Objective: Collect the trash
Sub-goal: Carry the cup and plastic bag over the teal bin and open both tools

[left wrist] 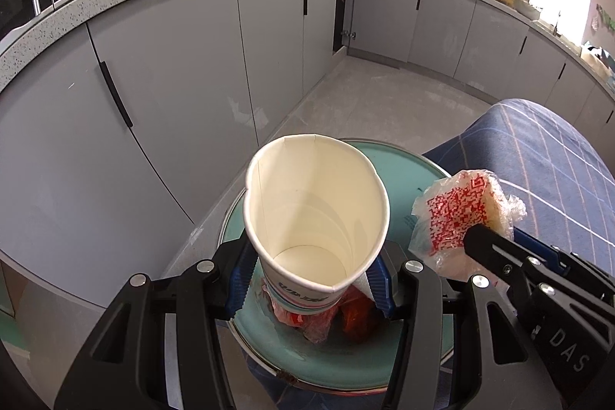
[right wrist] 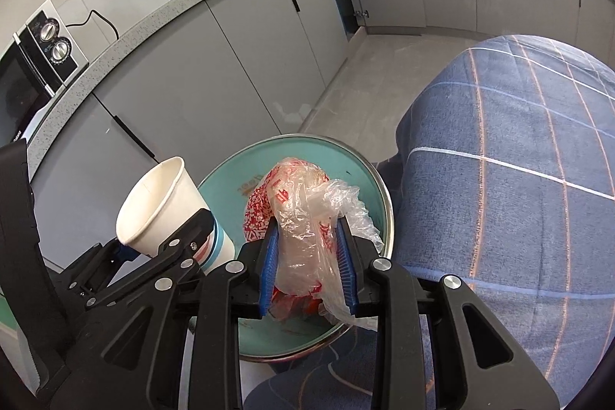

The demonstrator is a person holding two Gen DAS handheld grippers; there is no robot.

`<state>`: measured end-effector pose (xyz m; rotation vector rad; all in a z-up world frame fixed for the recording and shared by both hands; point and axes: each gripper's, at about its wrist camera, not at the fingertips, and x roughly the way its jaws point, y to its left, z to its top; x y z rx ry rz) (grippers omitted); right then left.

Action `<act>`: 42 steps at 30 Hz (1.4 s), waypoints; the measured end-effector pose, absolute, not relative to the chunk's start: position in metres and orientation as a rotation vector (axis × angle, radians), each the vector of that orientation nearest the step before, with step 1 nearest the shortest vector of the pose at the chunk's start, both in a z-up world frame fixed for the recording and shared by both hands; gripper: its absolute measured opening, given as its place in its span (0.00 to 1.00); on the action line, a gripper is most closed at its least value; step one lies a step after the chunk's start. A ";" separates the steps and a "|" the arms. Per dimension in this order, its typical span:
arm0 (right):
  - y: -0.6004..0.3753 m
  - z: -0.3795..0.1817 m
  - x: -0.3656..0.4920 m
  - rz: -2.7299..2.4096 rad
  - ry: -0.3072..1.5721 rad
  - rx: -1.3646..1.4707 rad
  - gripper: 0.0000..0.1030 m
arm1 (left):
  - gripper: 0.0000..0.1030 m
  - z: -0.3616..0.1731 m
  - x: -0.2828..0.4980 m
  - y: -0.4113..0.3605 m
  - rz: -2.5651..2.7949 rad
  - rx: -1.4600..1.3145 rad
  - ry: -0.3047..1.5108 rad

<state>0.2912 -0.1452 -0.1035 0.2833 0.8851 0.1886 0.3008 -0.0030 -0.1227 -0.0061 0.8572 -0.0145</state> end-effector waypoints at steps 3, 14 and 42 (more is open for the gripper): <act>-0.147 -0.107 0.296 0.184 0.895 0.292 0.28 | 0.50 -0.127 0.304 0.002 0.000 -0.013 0.869; -0.146 -0.123 0.316 0.170 0.948 0.351 0.31 | 0.50 -0.147 0.315 0.007 0.019 -0.011 0.923; -0.151 -0.127 0.330 0.223 0.946 0.427 0.45 | 0.56 -0.169 0.335 -0.003 0.014 0.014 0.946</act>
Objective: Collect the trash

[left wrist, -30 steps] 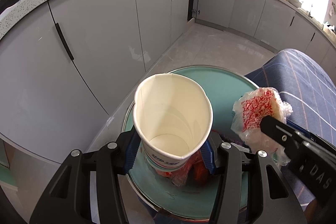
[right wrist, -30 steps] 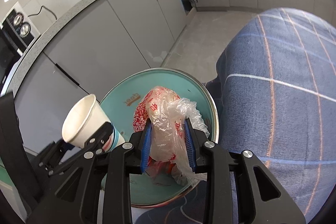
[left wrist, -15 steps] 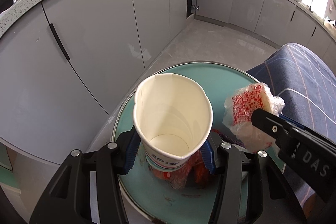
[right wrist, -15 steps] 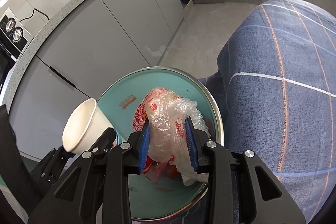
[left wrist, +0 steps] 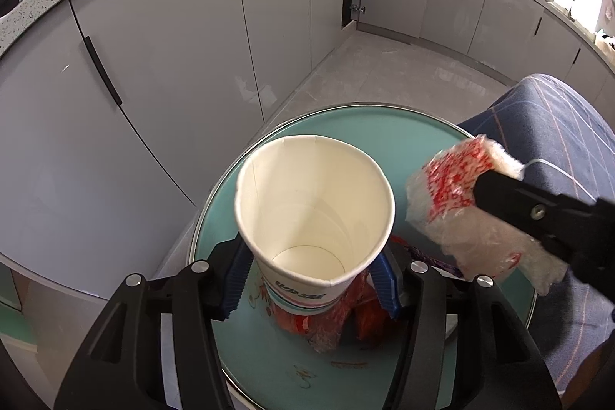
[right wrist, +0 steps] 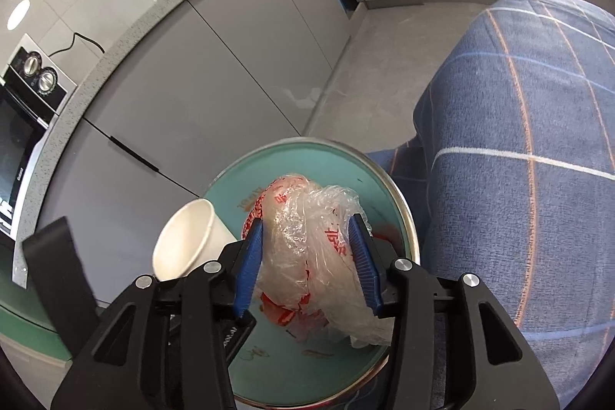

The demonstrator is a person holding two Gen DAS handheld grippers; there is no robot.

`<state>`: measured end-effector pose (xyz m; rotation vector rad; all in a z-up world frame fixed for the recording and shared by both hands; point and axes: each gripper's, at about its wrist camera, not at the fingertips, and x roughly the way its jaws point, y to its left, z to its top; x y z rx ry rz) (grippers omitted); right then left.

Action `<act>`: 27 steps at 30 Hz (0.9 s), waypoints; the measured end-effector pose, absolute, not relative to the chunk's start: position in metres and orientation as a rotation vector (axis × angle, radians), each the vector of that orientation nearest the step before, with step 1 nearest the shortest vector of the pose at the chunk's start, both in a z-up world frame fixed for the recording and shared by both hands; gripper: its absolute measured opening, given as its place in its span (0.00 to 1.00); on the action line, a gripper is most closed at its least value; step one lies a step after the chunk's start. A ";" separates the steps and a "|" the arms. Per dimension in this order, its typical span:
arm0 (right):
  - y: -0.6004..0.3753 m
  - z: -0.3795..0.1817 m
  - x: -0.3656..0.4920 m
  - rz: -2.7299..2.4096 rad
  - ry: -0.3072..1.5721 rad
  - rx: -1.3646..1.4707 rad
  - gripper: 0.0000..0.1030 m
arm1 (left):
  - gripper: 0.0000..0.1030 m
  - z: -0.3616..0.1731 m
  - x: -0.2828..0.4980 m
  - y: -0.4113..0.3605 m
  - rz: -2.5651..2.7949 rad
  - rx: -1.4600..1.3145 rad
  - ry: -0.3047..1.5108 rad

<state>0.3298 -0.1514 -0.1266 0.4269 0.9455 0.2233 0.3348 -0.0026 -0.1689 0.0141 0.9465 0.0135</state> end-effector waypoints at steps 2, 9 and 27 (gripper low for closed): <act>-0.153 -0.123 0.328 0.230 0.932 0.432 0.46 | 0.56 -0.169 0.335 -0.003 0.010 0.014 0.946; -0.151 -0.125 0.334 0.273 0.940 0.454 0.56 | 0.75 -0.165 0.330 0.000 0.021 0.010 0.922; -0.175 -0.104 0.299 0.180 0.833 0.404 0.61 | 0.95 -0.136 0.303 0.005 0.050 0.013 0.864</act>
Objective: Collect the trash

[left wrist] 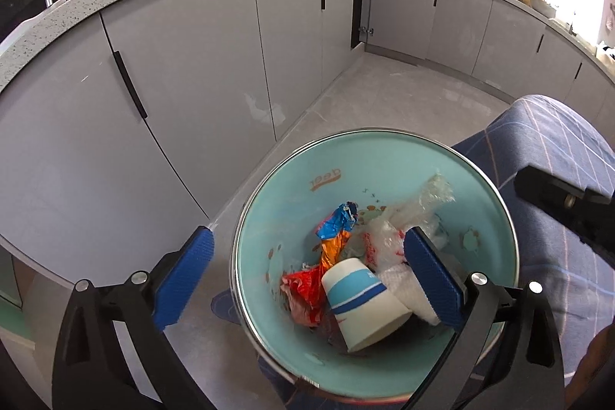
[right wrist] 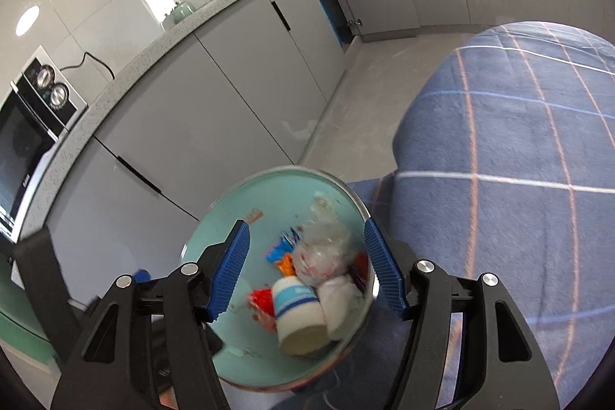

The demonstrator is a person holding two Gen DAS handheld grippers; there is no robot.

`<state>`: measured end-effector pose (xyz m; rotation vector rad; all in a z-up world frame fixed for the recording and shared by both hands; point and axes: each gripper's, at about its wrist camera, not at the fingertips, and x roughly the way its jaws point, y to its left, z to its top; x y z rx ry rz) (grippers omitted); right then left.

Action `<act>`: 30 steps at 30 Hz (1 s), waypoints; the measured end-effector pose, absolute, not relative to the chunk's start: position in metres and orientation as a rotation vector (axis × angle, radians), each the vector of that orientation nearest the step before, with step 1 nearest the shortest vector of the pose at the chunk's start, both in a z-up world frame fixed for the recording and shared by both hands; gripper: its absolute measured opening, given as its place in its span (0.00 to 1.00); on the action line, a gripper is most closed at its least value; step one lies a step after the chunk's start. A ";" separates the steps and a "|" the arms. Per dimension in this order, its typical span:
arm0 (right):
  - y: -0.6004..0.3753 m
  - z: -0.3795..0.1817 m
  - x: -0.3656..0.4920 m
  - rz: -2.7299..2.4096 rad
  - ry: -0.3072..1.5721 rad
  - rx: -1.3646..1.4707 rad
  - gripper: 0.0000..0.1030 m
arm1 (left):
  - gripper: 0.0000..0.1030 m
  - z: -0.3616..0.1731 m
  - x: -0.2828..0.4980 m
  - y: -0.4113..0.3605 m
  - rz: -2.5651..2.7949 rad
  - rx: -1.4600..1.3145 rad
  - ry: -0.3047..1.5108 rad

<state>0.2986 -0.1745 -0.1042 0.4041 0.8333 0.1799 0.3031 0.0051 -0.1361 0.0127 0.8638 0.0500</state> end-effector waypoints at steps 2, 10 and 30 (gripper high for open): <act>-0.176 -0.106 0.291 0.176 0.840 0.395 0.64 | 0.95 -0.136 0.297 0.006 0.058 0.028 0.868; -0.175 -0.103 0.255 0.162 0.823 0.352 0.74 | 0.95 -0.129 0.262 0.012 0.073 0.008 0.877; -0.165 -0.024 0.109 0.101 0.459 0.214 0.84 | 0.95 -0.044 0.131 0.022 0.139 0.031 0.547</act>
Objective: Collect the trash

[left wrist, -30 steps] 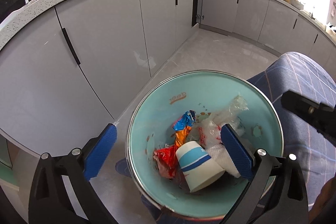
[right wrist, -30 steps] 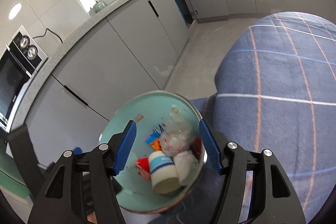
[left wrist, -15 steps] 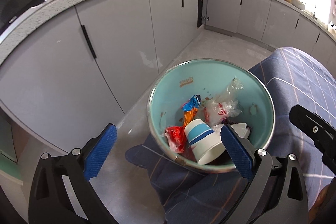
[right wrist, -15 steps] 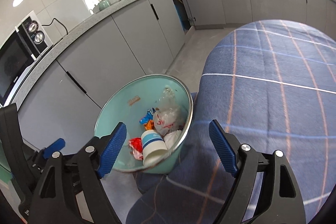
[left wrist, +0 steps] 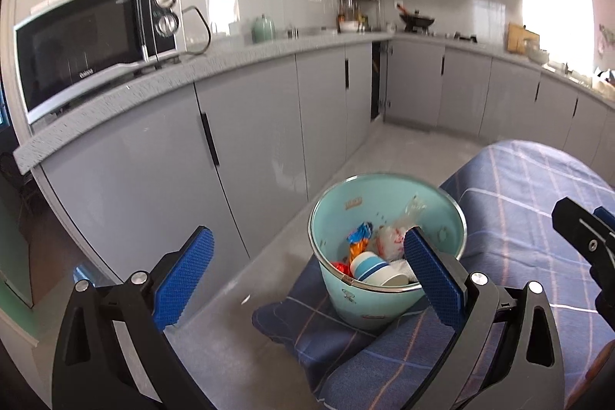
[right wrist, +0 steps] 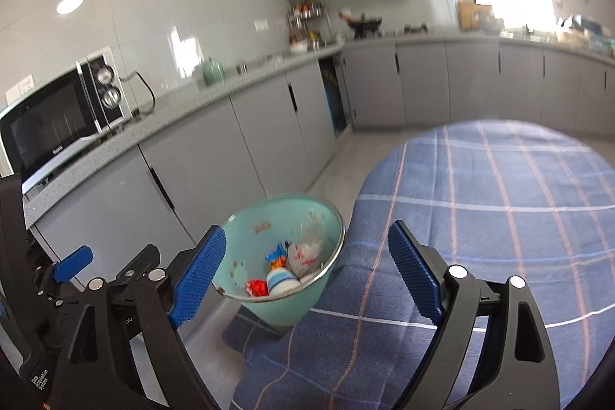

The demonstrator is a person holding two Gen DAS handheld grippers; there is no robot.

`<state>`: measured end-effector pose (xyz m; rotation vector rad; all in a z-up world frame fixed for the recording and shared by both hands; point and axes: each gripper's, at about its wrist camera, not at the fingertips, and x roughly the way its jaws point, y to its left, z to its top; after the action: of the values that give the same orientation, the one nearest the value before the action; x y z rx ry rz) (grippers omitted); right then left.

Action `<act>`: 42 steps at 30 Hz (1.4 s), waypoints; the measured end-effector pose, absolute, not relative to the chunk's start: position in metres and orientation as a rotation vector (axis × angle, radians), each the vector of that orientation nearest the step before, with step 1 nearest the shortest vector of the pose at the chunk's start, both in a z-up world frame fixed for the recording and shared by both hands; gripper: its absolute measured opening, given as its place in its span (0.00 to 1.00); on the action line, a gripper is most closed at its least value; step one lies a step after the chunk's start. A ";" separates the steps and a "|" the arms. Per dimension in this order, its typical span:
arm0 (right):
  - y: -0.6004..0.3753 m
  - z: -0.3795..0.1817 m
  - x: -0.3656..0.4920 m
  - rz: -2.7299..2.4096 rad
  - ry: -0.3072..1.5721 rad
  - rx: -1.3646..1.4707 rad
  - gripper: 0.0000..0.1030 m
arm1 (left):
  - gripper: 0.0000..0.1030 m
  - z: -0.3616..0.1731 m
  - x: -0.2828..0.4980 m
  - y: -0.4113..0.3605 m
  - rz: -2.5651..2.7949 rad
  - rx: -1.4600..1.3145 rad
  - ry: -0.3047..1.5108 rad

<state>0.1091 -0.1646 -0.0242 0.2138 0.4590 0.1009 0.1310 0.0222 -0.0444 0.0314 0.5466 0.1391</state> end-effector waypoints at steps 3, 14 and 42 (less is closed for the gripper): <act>-0.164 -0.012 0.089 0.090 0.396 0.206 0.85 | 0.95 -0.032 0.115 0.023 0.139 0.030 0.507; -0.165 0.019 0.043 0.081 0.258 0.205 0.87 | 0.95 0.001 0.072 0.025 0.125 0.034 0.394; -0.163 0.029 0.015 0.073 0.210 0.192 0.88 | 0.95 0.012 0.047 0.025 0.108 0.026 0.342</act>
<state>0.0146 -0.1634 0.0291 0.1919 0.2095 0.0731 0.0467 0.0246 0.0125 0.0258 0.3420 0.1084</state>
